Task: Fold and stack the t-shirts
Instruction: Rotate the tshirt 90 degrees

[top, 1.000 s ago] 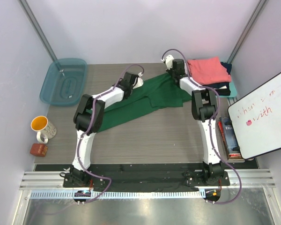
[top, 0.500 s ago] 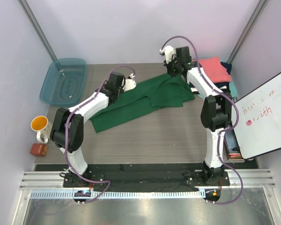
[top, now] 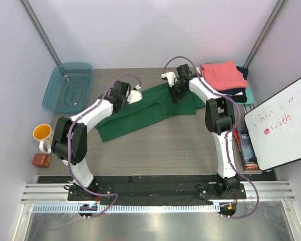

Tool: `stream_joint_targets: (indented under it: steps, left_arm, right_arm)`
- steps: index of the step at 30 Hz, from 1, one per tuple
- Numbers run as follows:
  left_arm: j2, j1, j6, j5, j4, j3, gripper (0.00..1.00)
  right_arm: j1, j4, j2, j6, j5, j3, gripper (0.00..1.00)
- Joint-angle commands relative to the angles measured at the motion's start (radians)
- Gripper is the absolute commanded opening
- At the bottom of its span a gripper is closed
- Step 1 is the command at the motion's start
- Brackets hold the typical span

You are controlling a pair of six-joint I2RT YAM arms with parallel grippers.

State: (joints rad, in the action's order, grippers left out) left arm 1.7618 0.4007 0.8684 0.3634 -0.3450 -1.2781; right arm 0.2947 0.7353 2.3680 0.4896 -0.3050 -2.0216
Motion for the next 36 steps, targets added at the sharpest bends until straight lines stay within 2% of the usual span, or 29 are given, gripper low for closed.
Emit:
stream_joint_targets:
  steps: [1,5,7,12,16,23,28,36]
  left_arm:
    - [-0.058,-0.028,0.042,-0.118,-0.088,0.031,0.00]
    - [-0.009,-0.046,0.078,-0.095,-0.025,0.111,0.00]
    - [0.028,-0.059,0.087,-0.054,0.064,0.141,0.00]
    - [0.114,-0.079,0.096,0.002,0.087,0.117,0.00]
    - [0.123,-0.080,0.147,-0.056,0.035,0.154,0.00]
    - [0.140,-0.065,0.176,-0.262,-0.237,0.145,0.00]
    - [0.123,0.016,0.222,-0.323,-0.348,0.154,0.00]
    - [0.117,0.196,0.225,-0.415,-0.433,0.128,0.00]
  right_arm:
    - [0.006,0.024,-0.075,0.040,-0.019,-0.026,0.01]
    - [0.006,0.027,-0.110,0.047,-0.009,-0.017,0.01]
    - [0.004,0.030,-0.124,0.047,-0.011,-0.011,0.01]
    - [0.004,0.045,-0.170,0.066,0.001,0.006,0.01]
    - [0.000,0.065,-0.191,0.096,0.026,-0.009,0.01]
    - [-0.019,0.130,-0.188,0.125,0.035,-0.143,0.01]
    - [-0.032,0.153,-0.202,0.126,0.033,-0.180,0.01]
    - [-0.054,0.153,-0.243,0.069,0.018,-0.124,0.01]
